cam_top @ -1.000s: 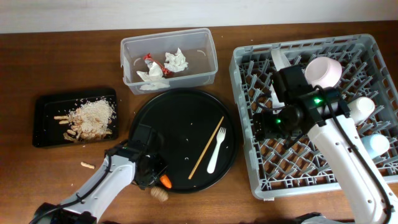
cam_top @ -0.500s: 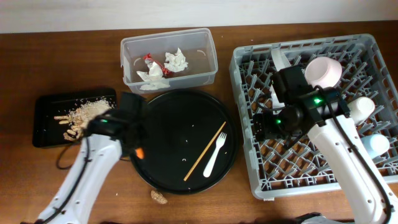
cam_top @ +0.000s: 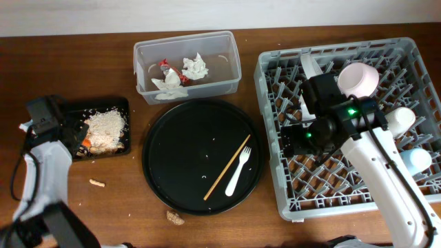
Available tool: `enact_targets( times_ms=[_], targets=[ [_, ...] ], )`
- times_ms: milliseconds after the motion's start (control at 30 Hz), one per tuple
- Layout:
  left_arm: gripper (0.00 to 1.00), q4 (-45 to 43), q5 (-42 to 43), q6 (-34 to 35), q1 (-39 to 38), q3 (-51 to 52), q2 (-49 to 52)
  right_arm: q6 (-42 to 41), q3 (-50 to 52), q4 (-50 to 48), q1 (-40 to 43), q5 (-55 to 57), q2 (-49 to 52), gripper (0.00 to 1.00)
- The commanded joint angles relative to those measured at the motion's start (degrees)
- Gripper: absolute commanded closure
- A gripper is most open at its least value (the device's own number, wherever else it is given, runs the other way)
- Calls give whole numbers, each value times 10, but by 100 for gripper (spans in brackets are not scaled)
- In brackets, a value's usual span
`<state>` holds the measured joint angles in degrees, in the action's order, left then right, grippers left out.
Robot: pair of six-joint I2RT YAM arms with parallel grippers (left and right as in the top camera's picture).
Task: Sort waste into correct bins and load items into the dishwasher rack
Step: 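Carry the carrot to the small black tray and release it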
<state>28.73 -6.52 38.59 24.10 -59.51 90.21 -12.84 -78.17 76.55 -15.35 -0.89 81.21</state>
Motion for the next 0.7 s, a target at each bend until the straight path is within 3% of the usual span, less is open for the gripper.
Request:
enact_targets(
  times_ms=[0,67,100,133,233,333,533,667],
  targets=[
    [82,-39,41,-7,23,-8,63,4,0,3,4,1,-5,9],
    [81,-47,55,-7,29,-8,87,4,0,6,4,1,-5,9],
    [76,-50,57,-7,30,-8,91,4,0,6,4,1,-5,9],
    [63,-54,57,-9,30,-8,91,4,0,6,4,1,-5,9],
    [37,-55,77,-47,30,-17,89,4,0,6,4,1,-5,10],
    [20,21,91,-61,30,-55,69,5,0,6,4,-2,-5,9],
    [17,240,200,-86,4,-70,-21,31,0,1,4,-30,-5,9],
    [13,417,200,-127,-95,-62,-32,32,0,-1,4,-30,-5,9]
  ],
)
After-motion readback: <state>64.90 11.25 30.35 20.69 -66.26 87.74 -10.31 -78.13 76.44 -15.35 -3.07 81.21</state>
